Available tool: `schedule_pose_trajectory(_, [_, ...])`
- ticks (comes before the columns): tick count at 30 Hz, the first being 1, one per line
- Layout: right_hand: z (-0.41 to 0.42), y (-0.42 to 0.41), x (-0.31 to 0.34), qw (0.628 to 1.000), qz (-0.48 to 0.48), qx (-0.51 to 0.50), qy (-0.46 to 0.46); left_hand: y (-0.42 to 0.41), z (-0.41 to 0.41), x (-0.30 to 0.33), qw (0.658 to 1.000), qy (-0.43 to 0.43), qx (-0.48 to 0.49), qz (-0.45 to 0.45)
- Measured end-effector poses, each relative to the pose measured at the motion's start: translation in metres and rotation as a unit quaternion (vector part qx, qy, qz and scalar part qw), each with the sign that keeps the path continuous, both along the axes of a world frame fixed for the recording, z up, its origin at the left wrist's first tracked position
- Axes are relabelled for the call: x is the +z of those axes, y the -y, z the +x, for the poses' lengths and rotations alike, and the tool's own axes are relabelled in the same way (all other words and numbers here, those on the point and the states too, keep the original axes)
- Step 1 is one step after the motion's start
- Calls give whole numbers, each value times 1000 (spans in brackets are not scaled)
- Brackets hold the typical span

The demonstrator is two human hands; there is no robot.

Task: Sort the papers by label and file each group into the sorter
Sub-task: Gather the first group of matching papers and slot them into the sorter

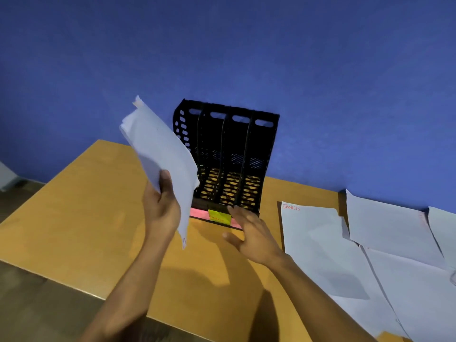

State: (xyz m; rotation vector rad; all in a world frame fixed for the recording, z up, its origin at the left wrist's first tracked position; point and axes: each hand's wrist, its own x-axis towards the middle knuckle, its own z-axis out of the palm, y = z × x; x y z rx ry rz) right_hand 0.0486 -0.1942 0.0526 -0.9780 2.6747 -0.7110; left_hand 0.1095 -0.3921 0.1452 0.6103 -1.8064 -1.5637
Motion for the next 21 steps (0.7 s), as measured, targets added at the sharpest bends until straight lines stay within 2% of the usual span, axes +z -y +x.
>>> schedule_pose_trajectory(2, [-14, -7, -19, 995, 95, -24, -26, 18, -11, 9, 999, -5, -20, -26])
schedule_pose_trajectory(5, [-29, -14, -41, 989, 146, -21, -26, 35, -30, 20, 994, -14, -70, -85])
schedule_pose_trajectory(11, [-36, -15, -58, 992, 110, -13, -56, 54, -78, 12, 986, 2, -92, -139])
schedule_pose_trajectory(21, [-33, -13, -60, 988, 121, 0, -92, 56, -130, -43, 989, 53, -69, -120])
